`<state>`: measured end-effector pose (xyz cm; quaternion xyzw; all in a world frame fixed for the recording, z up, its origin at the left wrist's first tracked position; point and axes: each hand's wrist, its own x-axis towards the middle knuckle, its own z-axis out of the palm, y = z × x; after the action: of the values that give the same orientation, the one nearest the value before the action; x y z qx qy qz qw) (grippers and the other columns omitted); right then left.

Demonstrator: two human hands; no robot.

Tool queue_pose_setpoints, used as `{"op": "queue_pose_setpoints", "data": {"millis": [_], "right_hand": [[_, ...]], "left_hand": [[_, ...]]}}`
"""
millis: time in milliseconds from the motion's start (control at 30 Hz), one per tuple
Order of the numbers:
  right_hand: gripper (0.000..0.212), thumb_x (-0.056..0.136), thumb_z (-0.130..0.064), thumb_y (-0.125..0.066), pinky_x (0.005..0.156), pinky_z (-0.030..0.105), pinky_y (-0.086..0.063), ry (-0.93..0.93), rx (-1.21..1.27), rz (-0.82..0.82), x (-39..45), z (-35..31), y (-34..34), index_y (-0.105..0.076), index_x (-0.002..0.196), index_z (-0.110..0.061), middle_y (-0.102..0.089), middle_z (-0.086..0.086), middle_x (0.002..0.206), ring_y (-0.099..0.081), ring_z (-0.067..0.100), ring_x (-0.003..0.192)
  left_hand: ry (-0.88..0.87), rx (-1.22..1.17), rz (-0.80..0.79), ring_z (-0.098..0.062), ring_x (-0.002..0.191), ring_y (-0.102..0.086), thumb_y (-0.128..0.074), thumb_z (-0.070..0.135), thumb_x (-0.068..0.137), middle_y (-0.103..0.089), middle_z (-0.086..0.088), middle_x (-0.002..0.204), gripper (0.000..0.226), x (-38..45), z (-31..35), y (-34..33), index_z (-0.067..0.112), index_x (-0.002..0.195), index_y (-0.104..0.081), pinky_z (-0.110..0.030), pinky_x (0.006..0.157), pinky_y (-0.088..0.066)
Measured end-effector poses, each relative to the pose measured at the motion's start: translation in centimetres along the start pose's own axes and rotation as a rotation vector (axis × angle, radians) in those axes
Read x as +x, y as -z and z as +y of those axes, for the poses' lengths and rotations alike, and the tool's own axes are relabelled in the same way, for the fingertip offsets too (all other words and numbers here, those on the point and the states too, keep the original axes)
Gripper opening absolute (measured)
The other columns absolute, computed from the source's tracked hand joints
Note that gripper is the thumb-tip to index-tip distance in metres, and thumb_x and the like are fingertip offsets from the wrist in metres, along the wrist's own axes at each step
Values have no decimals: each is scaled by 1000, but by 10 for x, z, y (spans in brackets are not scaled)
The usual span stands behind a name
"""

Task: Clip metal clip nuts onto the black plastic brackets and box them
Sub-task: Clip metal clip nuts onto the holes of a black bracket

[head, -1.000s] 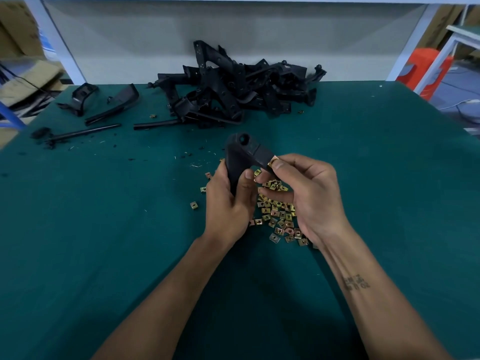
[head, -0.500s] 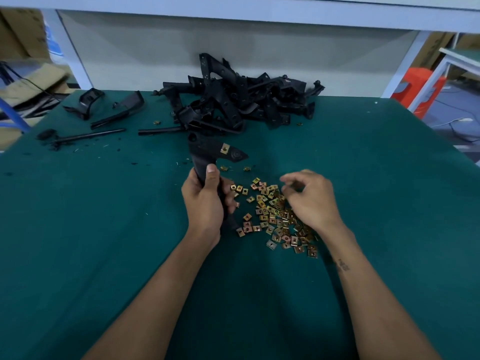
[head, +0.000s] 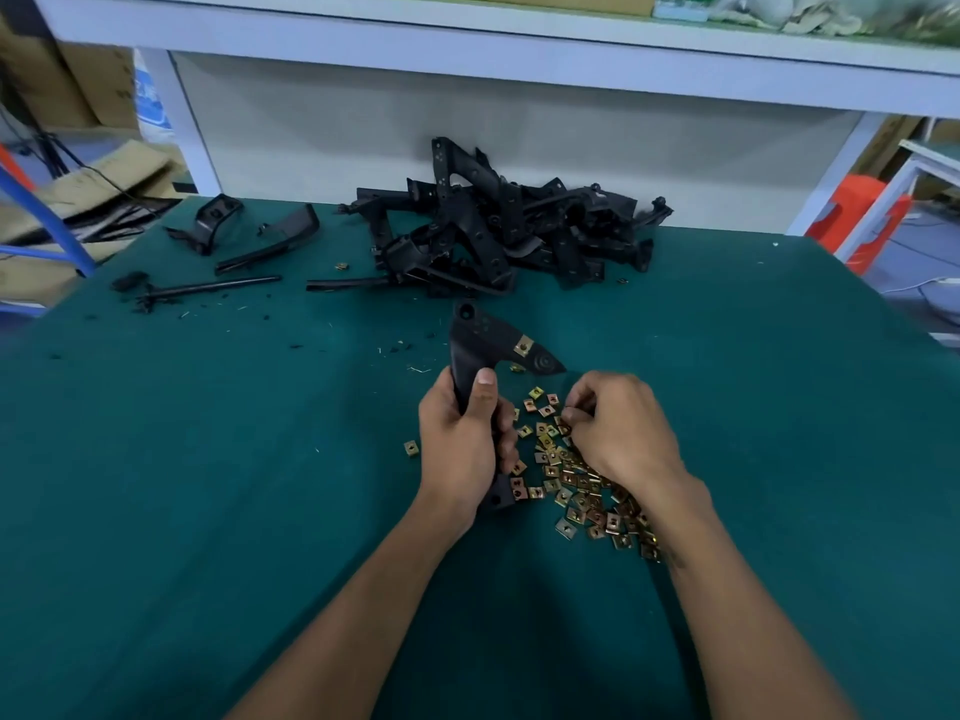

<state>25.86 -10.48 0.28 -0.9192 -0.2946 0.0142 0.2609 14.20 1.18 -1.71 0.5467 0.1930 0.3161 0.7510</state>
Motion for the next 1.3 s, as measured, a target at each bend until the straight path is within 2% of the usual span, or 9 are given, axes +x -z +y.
{"op": "queue_pose_setpoints", "data": {"millis": [133, 233, 367, 467, 567, 733, 933, 1100, 1300], "right_hand": [[21, 90, 0, -69, 72, 27, -39, 87, 6, 37, 0, 4, -2, -65, 82, -19, -61, -8, 88, -54, 13, 95], [23, 95, -4, -68, 69, 17, -43, 63, 304, 143, 1, 4, 4, -65, 90, -26, -64, -15, 86, -59, 0, 85], [46, 97, 5, -62, 80, 18, -54, 61, 884, 202, -5, -4, 19, -70, 116, -36, -70, -12, 85, -66, 3, 81], [40, 98, 5, -61, 81, 23, -55, 28, 1071, 218, -12, -9, 24, -80, 101, -30, -75, -4, 87, -69, 11, 82], [30, 98, 5, -60, 86, 31, -57, 6, 1221, 267, -18, -14, 26, -79, 96, -18, -75, 1, 86, -70, 19, 87], [11, 94, 1, -68, 86, 30, -58, 1, 1369, 449, -25, -33, 26, -73, 97, -8, -76, 5, 85, -73, 20, 86], [12, 78, -13, -81, 94, 46, -58, -5, 1534, 310, -34, -40, 33, -76, 89, -10, -77, 18, 92, -74, 29, 91], [11, 70, -16, -86, 71, 26, -60, 2, 1465, 292, -38, -40, 35, -82, 79, -17, -78, 7, 80, -75, 16, 76], [9, 71, -14, -86, 71, 21, -57, 5, 1473, 333, -41, -43, 36, -82, 79, -17, -78, 5, 78, -74, 13, 75]], "left_hand": [[-23, 42, -26, -18, 44, -41, -48, 25, 109, -51, -1, 62, 25, -1, -1, -2, 13, 87, -43, -27, 40, -39], [-38, 61, -66, -19, 44, -40, -47, 24, 109, -50, -1, 62, 24, -2, -1, -2, 15, 87, -44, -27, 40, -38], [-93, 122, -215, -21, 41, -37, -47, 21, 109, -50, -4, 62, 23, -4, 0, -2, 20, 86, -46, -27, 40, -37], [-142, 178, -317, -22, 38, -36, -47, 25, 109, -50, -7, 62, 22, -5, 1, -3, 11, 92, -45, -28, 39, -36], [-152, 191, -339, -22, 38, -35, -49, 31, 107, -48, -9, 61, 29, -5, 1, -4, 5, 95, -43, -29, 39, -36], [-210, 250, -342, -21, 37, -37, -49, 29, 107, -48, -7, 60, 26, -8, 2, -7, 11, 89, -44, -29, 37, -35], [-298, 325, -340, -16, 39, -40, -50, 34, 106, -50, -2, 58, 25, -11, 1, -9, 12, 95, -50, -30, 40, -36], [-351, 359, -343, -12, 41, -42, -50, 34, 106, -51, -6, 59, 17, -13, 2, -9, 18, 99, -53, -30, 39, -37], [-362, 371, -327, -12, 42, -43, -50, 33, 106, -52, -4, 59, 27, -12, 1, -8, 7, 100, -51, -31, 40, -38]]}}
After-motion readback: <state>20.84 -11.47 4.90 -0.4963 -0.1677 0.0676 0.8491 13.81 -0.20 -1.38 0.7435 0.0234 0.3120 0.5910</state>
